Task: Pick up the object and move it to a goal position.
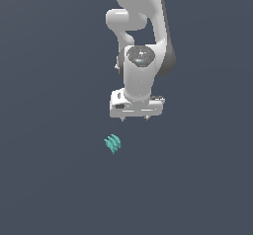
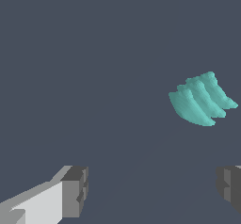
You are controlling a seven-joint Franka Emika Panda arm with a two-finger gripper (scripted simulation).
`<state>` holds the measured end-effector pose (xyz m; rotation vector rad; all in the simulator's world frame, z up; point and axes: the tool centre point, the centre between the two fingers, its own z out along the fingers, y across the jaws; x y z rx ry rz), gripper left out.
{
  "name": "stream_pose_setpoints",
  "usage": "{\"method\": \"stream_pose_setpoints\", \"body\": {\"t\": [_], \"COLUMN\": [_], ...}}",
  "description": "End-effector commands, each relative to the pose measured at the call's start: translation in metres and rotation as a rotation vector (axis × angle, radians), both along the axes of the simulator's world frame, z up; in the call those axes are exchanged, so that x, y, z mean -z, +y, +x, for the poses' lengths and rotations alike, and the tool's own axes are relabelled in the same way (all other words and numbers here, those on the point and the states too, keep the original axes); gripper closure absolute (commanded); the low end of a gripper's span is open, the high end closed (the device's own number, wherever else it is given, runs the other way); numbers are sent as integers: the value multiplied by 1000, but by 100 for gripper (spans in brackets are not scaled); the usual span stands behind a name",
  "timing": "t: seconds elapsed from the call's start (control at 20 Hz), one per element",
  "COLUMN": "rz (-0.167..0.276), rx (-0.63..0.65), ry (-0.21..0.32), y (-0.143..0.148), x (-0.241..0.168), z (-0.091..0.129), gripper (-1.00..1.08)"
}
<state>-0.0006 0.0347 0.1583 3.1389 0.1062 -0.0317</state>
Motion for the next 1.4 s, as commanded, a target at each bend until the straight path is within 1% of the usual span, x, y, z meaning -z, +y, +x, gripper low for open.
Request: {"method": "stream_pose_setpoints", "body": {"t": [0.0,0.25,0.5,1.35], "rz": [0,0,0,5], "rx": [-10,-57,-131,-498], "ry": [0,-1,-3,-13], "y": [-2,-8,-17,-70], "x": [1,5,12,50], "z": [1,6,13,43], "gripper": [-92,-92,-92,-92]}}
